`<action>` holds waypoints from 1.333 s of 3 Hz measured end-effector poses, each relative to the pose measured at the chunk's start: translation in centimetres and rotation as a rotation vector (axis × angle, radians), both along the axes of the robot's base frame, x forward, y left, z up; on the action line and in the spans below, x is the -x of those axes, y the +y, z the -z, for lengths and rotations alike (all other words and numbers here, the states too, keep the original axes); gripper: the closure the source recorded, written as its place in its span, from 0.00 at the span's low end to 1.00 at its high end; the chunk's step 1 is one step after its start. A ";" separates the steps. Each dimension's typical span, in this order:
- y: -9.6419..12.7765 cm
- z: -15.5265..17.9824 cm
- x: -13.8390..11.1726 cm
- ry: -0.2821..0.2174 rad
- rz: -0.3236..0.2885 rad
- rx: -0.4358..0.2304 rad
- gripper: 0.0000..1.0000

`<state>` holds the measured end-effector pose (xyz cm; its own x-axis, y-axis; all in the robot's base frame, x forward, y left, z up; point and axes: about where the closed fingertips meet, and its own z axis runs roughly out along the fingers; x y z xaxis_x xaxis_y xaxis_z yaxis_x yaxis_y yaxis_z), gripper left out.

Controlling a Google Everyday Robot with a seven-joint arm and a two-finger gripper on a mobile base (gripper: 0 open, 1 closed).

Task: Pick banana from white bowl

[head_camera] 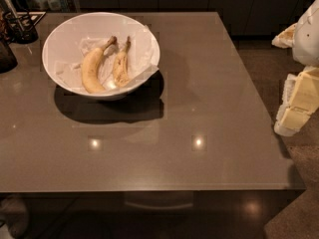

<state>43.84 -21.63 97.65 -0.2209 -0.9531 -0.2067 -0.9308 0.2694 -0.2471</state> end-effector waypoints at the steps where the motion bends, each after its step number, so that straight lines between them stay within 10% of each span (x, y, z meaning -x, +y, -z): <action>1: 0.2 -0.1 -0.1 -0.005 -0.002 0.002 0.00; 4: 3.8 -0.3 -1.4 0.008 -0.164 0.050 0.00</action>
Offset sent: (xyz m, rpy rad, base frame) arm 0.0180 0.0420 -0.0028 -0.0815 0.0640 0.1715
